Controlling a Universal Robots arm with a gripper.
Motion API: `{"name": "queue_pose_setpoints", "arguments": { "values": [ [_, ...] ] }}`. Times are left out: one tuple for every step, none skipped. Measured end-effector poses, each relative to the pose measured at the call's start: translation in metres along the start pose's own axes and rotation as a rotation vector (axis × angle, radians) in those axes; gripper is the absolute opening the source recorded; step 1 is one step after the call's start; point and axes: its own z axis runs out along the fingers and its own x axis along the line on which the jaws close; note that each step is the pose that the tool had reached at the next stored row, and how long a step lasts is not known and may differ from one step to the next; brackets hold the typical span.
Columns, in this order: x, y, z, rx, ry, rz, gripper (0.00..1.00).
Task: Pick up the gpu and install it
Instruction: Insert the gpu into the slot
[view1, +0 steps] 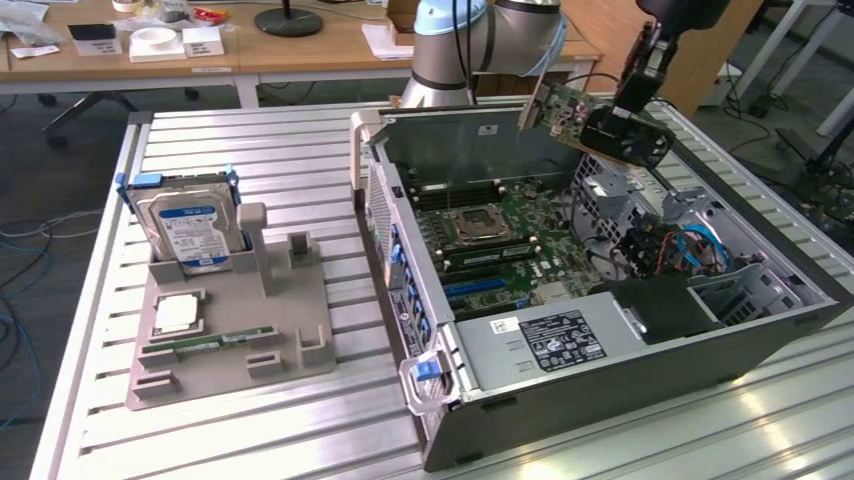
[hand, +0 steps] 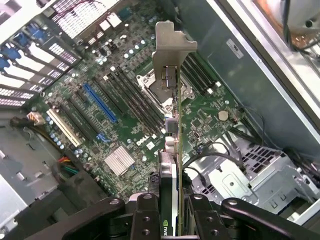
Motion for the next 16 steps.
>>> {"name": "queue_pose_setpoints", "arguments": {
  "values": [
    [0.0, 0.0, 0.0, -0.0002, 0.0006, -0.013, 0.27],
    [0.0, 0.0, 0.0, -0.0005, 0.0011, -0.024, 0.27],
    [0.0, 0.0, 0.0, -0.0006, 0.0017, -0.036, 0.27],
    [0.0, 0.0, 0.0001, -0.0009, 0.0023, -0.048, 0.27],
    [0.0, 0.0, 0.0001, -0.0012, 0.0028, -0.06, 0.27],
    [0.0, 0.0, 0.0002, -0.0015, 0.0034, -0.072, 0.27],
    [0.0, 0.0, 0.0002, -0.0018, 0.0041, -0.085, 0.27],
    [0.0, 0.0, 0.0002, -0.0022, 0.0049, -0.1, 0.27],
    [0.0, 0.0, 0.0002, -0.0025, 0.0056, -0.114, 0.27],
    [0.0, 0.0, 0.0003, -0.0028, 0.0063, -0.129, 0.27],
    [0.0, 0.0, 0.0003, -0.003, 0.007, -0.144, 0.27],
    [0.0, 0.0, 0.0004, -0.0033, 0.0078, -0.16, 0.27],
    [0.0, 0.0, 0.0004, -0.0036, 0.0086, -0.176, 0.27],
    [0.0, 0.0, 0.0005, -0.0041, 0.0095, -0.194, 0.27],
    [0.0, 0.0, 0.0005, -0.0044, 0.0103, -0.21, 0.27],
    [0.0, 0.0, 0.0005, -0.0048, 0.0111, -0.226, 0.27]
  ]
}}
